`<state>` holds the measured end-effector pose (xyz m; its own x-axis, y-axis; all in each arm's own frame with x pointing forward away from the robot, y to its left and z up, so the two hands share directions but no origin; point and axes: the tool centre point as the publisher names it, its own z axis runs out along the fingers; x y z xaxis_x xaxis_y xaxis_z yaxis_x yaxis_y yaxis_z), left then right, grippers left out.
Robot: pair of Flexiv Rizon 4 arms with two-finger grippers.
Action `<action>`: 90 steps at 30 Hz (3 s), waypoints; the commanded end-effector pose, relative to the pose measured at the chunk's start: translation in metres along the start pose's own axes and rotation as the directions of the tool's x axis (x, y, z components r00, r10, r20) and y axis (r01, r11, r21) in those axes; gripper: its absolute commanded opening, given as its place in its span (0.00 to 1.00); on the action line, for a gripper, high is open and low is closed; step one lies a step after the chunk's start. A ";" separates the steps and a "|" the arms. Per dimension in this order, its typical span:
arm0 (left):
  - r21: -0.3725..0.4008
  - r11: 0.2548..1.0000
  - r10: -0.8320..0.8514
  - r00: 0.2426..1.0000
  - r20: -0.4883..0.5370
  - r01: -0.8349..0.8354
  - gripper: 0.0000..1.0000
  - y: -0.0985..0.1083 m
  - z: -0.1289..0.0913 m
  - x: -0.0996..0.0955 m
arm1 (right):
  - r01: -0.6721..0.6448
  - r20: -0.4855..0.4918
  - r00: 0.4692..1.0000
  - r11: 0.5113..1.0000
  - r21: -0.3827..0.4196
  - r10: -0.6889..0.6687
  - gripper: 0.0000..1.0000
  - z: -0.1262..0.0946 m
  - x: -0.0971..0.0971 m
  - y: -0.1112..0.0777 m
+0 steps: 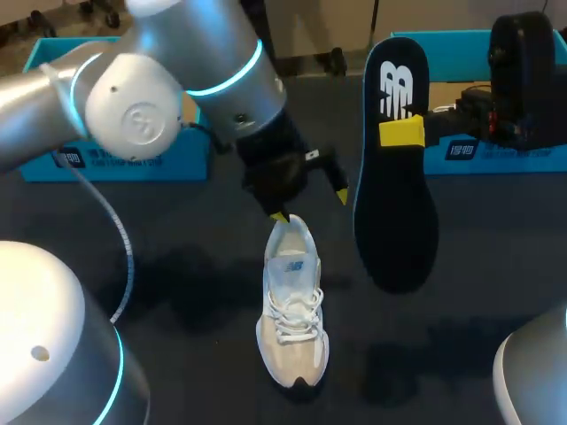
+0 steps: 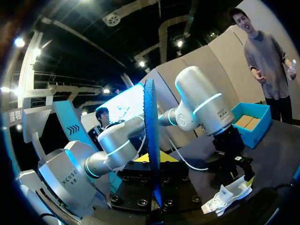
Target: Take the shoe out of the shoebox, open the shoe tongue, remove and reinsert the insole, then place the shoe into the shoebox
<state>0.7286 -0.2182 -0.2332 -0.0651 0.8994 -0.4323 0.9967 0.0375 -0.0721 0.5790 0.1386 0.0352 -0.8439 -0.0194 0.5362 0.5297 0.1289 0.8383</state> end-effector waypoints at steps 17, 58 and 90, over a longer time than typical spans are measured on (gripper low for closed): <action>-0.047 0.996 0.087 0.880 0.467 -0.073 1.00 0.017 -0.042 0.001 | -0.001 -0.003 1.000 1.000 0.004 0.001 0.00 0.003 -0.003 0.002; -0.183 0.962 0.266 0.552 0.790 -0.201 1.00 0.016 -0.087 -0.024 | -0.044 -0.027 0.999 0.999 0.022 0.045 0.00 -0.001 -0.022 0.005; -0.129 0.969 0.222 0.516 0.827 -0.209 1.00 0.017 -0.096 -0.017 | -0.255 -0.014 0.967 0.967 0.014 0.255 0.00 -0.029 -0.145 0.016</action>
<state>0.7509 -0.1895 -0.1399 0.1452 0.1131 -0.9829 0.9863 -0.0957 0.1347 0.6848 0.1105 -0.0145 -0.6928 0.0232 0.7207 0.7168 0.1311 0.6848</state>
